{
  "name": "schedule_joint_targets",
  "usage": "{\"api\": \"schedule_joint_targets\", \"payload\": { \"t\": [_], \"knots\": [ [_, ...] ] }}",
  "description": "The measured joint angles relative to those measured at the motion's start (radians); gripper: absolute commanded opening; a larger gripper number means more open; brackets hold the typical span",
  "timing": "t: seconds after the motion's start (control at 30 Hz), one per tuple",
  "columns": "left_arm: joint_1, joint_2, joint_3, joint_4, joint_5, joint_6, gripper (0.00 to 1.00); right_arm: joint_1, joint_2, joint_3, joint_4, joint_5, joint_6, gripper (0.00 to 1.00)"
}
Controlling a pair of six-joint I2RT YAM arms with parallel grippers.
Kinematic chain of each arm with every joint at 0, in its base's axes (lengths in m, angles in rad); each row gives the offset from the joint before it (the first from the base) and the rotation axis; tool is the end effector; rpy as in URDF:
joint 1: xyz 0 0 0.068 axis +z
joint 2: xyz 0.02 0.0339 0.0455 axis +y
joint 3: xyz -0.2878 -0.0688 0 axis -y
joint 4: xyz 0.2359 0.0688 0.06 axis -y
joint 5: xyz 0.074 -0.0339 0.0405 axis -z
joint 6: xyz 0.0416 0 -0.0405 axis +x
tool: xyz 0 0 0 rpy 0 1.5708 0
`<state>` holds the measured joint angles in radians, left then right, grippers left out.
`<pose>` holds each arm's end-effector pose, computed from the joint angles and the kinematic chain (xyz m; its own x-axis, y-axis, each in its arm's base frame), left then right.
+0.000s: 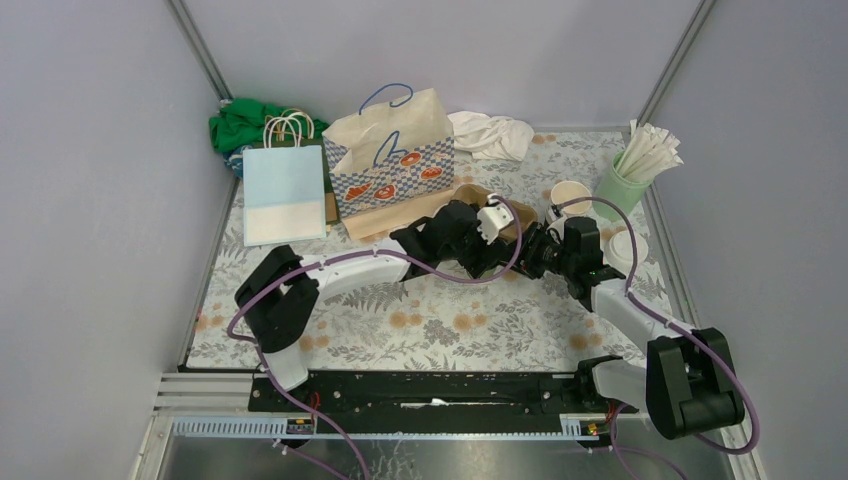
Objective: Pack the takeout coffee
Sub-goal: Close the cup lid on the coffee cup.
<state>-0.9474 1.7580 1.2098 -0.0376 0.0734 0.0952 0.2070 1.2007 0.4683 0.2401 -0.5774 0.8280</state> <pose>0.2324 -0.3285 0.2607 -0.2409 0.4975 -0.8333 0.8722 0.4875 0.0388 0.2178 0.0690 0.2172 -0.7865 0.4655 -0.4060 -0.0942 0.5593 0.8236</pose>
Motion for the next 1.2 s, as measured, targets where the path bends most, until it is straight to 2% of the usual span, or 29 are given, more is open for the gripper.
{"api": "schedule_joint_targets", "payload": {
  "t": [0.17,0.3,0.43,0.77,0.93,1.03,1.2],
  "knots": [
    [-0.005,0.011,0.023,-0.016,0.008,0.0,0.61,0.005,-0.048,0.058,-0.155,0.061,-0.047,0.58],
    [-0.011,0.019,0.034,-0.02,0.018,0.0,0.61,0.01,-0.079,0.116,-0.318,0.123,-0.101,0.64],
    [-0.01,0.022,0.036,-0.02,0.023,-0.003,0.6,0.011,-0.087,0.165,-0.423,0.151,-0.14,0.64],
    [-0.01,0.024,0.039,-0.02,0.027,-0.003,0.6,0.016,-0.087,0.262,-0.549,0.167,-0.188,0.48],
    [-0.01,0.026,0.041,-0.02,0.029,-0.003,0.6,0.014,-0.087,0.288,-0.565,0.18,-0.204,0.43],
    [-0.01,0.026,0.041,-0.02,0.029,-0.003,0.6,0.012,-0.087,0.298,-0.571,0.196,-0.212,0.34],
    [-0.01,0.026,0.043,-0.022,0.032,-0.003,0.6,0.006,-0.063,0.311,-0.571,0.2,-0.226,0.3]
  ]
}}
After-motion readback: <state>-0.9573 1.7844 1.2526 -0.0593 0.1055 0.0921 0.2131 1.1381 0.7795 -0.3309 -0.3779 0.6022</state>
